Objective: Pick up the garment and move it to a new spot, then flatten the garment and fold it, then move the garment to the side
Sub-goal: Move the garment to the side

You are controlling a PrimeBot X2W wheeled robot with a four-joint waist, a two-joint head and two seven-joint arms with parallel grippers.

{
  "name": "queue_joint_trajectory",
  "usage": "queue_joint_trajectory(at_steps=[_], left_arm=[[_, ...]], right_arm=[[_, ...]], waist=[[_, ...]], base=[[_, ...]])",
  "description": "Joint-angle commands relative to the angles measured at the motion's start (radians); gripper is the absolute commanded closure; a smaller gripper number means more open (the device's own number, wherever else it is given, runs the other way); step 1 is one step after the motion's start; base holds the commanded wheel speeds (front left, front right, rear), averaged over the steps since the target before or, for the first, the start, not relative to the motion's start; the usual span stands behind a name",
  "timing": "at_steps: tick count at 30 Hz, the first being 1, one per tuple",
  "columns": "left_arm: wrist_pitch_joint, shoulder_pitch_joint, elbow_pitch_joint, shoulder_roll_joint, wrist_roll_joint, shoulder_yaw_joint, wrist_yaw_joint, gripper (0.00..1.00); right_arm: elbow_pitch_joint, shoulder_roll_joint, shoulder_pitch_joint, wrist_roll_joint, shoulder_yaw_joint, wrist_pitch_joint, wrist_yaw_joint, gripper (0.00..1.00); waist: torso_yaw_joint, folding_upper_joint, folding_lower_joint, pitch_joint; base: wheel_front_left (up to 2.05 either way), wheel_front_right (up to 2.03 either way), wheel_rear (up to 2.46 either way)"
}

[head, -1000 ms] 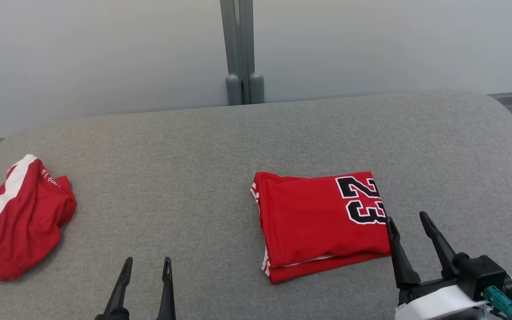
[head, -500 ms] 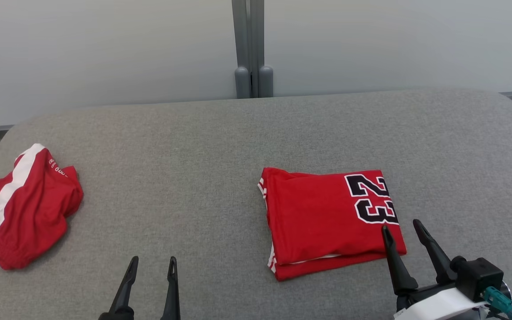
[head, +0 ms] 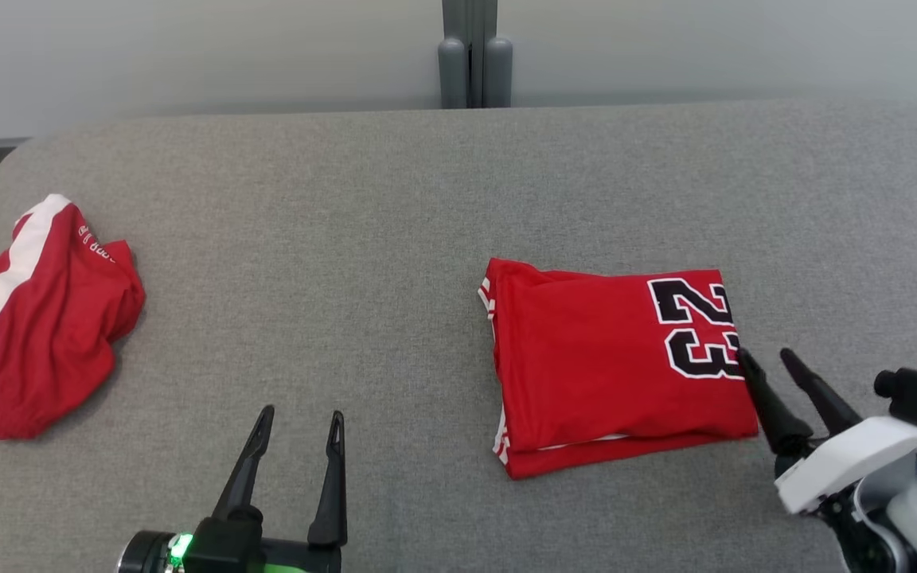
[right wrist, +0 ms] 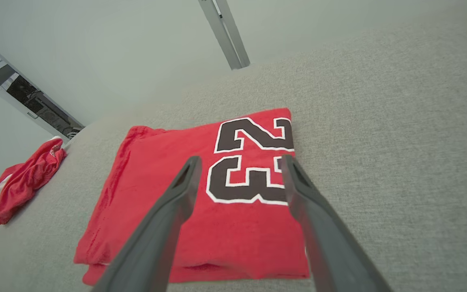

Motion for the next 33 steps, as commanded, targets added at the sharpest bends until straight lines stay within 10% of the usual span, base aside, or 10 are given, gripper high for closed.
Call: queue_joint_trajectory(at_steps=[1,18,21,33], left_arm=[[-0.003,-0.026,-0.003,0.002,0.014,-0.002,-0.003,0.00],[-0.003,-0.157,-0.067,0.002,0.029,-0.048,-0.004,0.00],[-0.003,-0.168,-0.070,0.002,0.027,-0.052,0.000,0.00],[-0.003,-0.231,-0.125,0.002,0.042,-0.058,-0.026,0.00]], right_arm=[[0.004,-0.030,-0.030,0.043,0.007,0.013,0.000,0.00],[0.091,-0.192,-0.218,0.283,0.186,0.112,0.000,0.00],[0.089,-0.199,-0.235,0.297,0.226,0.115,0.000,0.96],[0.060,-0.332,-0.426,0.260,0.276,0.042,-0.001,1.00]], waist=[[0.008,0.0000,0.0000,0.048],[0.037,0.0000,0.0000,0.223],[0.037,0.0000,0.0000,0.238],[-0.014,0.0000,0.0000,0.362]], base=[[0.00,0.00,0.00],[0.00,0.00,0.00],[0.00,0.00,0.00],[0.00,0.00,0.00]])
